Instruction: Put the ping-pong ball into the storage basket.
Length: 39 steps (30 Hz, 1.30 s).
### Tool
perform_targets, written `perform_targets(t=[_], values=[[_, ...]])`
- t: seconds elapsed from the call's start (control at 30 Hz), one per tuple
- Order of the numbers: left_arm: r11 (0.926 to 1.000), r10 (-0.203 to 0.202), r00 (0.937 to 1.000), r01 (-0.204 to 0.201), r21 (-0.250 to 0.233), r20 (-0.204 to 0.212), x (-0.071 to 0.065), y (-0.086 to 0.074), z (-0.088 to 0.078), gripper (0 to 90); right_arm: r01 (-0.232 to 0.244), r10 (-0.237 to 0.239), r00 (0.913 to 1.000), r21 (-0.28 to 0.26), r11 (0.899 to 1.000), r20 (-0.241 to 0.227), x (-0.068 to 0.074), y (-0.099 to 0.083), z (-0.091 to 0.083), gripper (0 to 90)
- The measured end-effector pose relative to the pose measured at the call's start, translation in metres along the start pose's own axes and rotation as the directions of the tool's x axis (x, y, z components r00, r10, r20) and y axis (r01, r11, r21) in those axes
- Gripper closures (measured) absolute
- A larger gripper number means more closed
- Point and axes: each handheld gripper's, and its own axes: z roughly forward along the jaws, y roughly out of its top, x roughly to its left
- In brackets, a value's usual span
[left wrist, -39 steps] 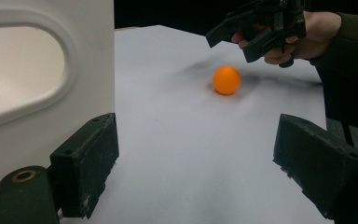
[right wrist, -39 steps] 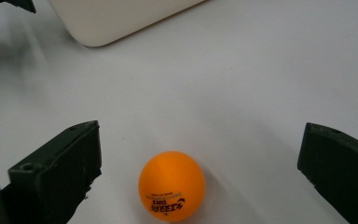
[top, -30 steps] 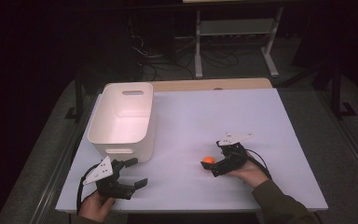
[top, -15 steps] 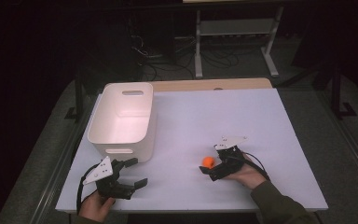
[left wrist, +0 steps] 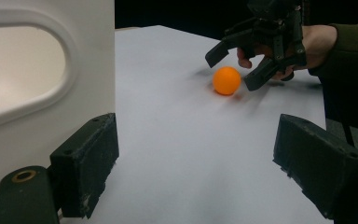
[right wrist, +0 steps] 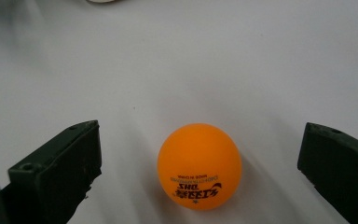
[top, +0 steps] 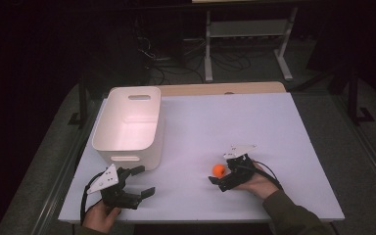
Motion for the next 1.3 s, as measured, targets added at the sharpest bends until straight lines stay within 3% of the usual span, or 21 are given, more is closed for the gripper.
perform_targets(t=[0.53,1.3], values=[[1.0000,0.002,1.0000,-0.002,-0.001,0.001,0.000,0.000,0.000,13.9,0.023,-0.023,0.9997,0.065,0.998,0.000,0.003,-0.004,0.008,0.0],[1.0000,0.005,1.0000,-0.005,-0.002,0.002,0.000,0.000,0.000,13.9,0.056,-0.056,0.9984,0.102,0.993,0.002,0.005,-0.006,0.013,0.0]])
